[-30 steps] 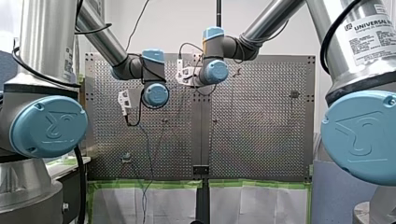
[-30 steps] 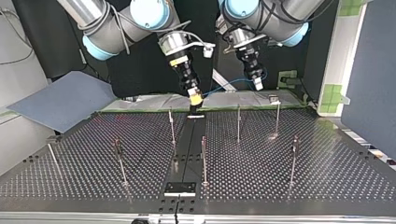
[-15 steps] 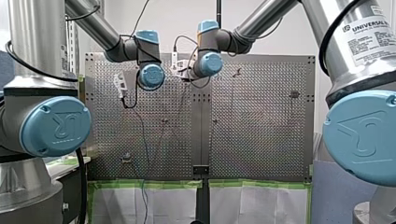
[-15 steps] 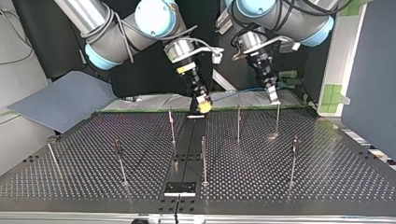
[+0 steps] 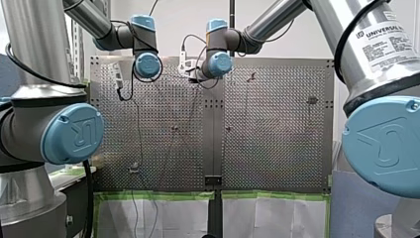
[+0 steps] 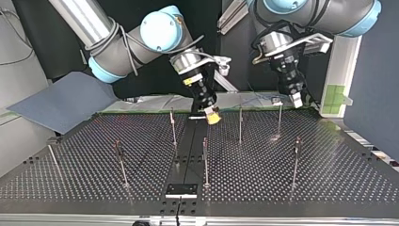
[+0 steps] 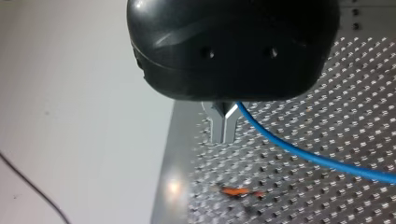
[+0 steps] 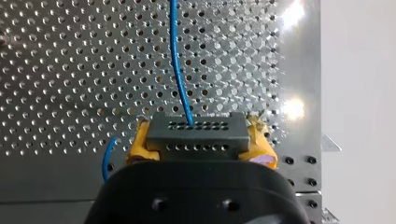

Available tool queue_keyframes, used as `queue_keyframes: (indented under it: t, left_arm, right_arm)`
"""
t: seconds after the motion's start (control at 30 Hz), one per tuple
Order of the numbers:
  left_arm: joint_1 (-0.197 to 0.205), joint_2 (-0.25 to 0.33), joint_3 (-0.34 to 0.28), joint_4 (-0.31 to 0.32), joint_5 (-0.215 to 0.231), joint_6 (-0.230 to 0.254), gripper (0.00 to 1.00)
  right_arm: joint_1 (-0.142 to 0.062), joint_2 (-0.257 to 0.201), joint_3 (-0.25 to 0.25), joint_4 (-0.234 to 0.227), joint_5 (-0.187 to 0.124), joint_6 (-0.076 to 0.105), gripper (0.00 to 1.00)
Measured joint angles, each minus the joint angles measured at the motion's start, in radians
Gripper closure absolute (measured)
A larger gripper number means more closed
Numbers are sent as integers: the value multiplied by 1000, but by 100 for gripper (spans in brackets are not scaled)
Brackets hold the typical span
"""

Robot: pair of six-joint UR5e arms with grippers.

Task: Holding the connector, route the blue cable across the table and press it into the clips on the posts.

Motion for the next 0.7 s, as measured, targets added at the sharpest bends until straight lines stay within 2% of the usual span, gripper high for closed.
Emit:
queue_keyframes:
  t: [0.17, 0.43, 0.7]
  left_arm:
    - [43, 16, 20, -43, 43, 8, 100]
    - [110, -39, 36, -111, 110, 20, 100]
    - [158, -86, 74, -172, 177, 0, 100]
  right_arm:
    - [3, 25, -43, 20, -3, 3, 100]
    - [3, 40, -110, 54, -4, 18, 100]
    - [6, 60, -175, 71, -11, 22, 100]
